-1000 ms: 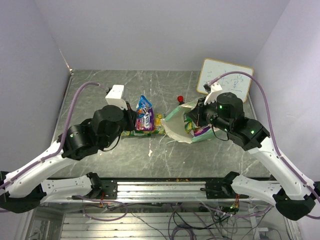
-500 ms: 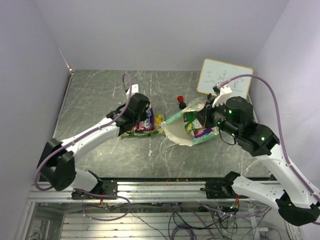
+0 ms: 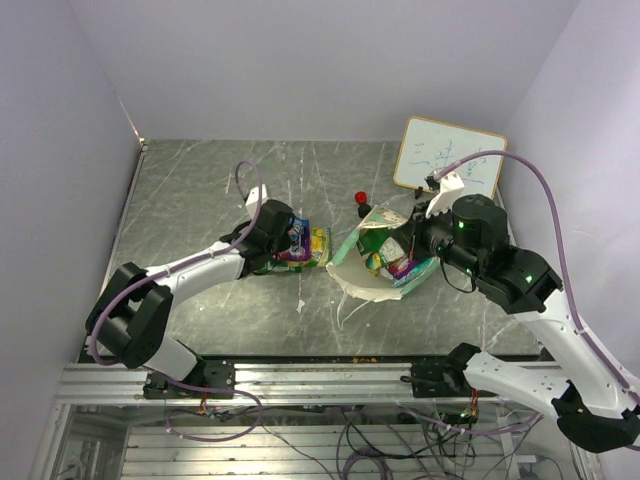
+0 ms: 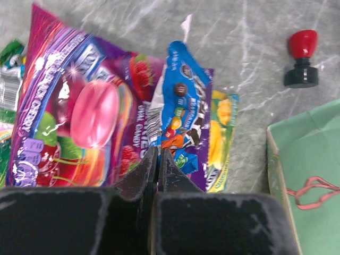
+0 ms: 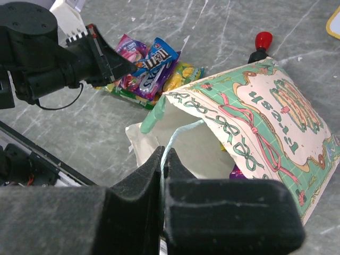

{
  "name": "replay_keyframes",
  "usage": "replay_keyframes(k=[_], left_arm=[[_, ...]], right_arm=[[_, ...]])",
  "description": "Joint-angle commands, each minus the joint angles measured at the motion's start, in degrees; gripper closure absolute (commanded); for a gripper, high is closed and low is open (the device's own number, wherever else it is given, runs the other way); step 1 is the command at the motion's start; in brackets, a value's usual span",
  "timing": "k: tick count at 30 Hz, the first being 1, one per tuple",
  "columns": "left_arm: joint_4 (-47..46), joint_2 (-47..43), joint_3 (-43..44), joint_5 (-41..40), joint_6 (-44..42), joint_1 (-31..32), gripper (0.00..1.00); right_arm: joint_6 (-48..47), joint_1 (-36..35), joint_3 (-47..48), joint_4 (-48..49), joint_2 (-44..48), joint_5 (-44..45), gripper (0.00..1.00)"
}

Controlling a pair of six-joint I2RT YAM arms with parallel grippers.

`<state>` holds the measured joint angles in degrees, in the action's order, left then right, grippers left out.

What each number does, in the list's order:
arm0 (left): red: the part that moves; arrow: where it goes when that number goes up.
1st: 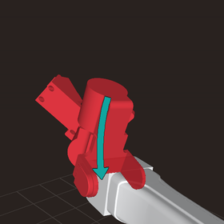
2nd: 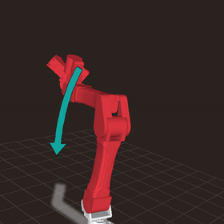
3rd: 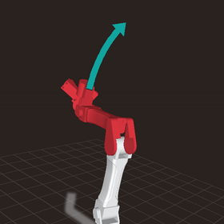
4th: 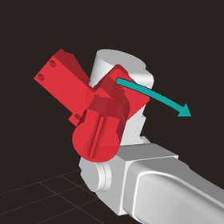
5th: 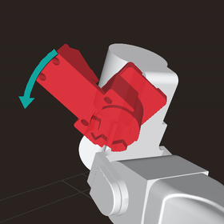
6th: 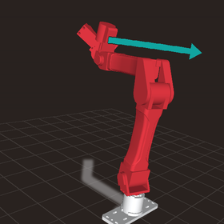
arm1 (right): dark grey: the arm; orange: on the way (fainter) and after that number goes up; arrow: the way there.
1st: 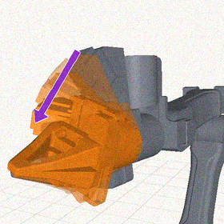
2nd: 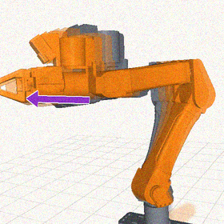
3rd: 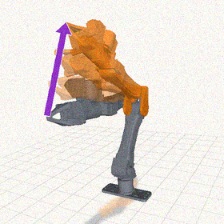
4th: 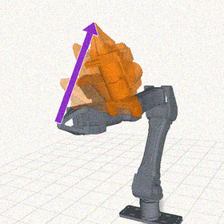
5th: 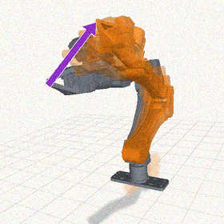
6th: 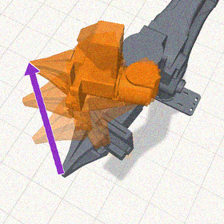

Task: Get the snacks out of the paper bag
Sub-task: Place the snack at the center of the board, then adjust the paper bag at the center of the board.

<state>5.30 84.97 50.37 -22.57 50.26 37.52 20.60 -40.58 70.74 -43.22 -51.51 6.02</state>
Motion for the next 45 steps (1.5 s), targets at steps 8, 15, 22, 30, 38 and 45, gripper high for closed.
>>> replay_keyframes(k=[8,15,22,30,38,45], left_arm=[[-8.0,-1.9,-11.0,9.0,13.4,-1.6,0.72],[-2.2,-8.0,-9.0,14.3,8.6,-1.6,0.4],[6.0,-19.0,-10.9,13.4,7.0,-1.7,0.32],[9.3,-25.6,-10.1,14.1,1.9,-1.9,0.29],[9.1,-26.8,-8.9,17.0,-1.1,-1.9,0.29],[10.2,-27.7,-7.8,19.7,-3.2,-1.9,0.3]], right_arm=[[-2.3,-0.3,3.0,2.3,-2.6,-1.7,1.0],[-2.4,-0.2,5.4,0.3,-3.8,2.7,1.0],[-9.0,-0.3,9.3,-5.5,-5.2,17.1,1.0],[-30.6,-0.3,13.6,-5.5,-6.3,28.0,1.0],[-45.1,-0.2,20.6,-5.6,-8.2,35.2,1.0],[-35.3,-0.2,24.2,-13.0,-10.8,30.1,1.0]])
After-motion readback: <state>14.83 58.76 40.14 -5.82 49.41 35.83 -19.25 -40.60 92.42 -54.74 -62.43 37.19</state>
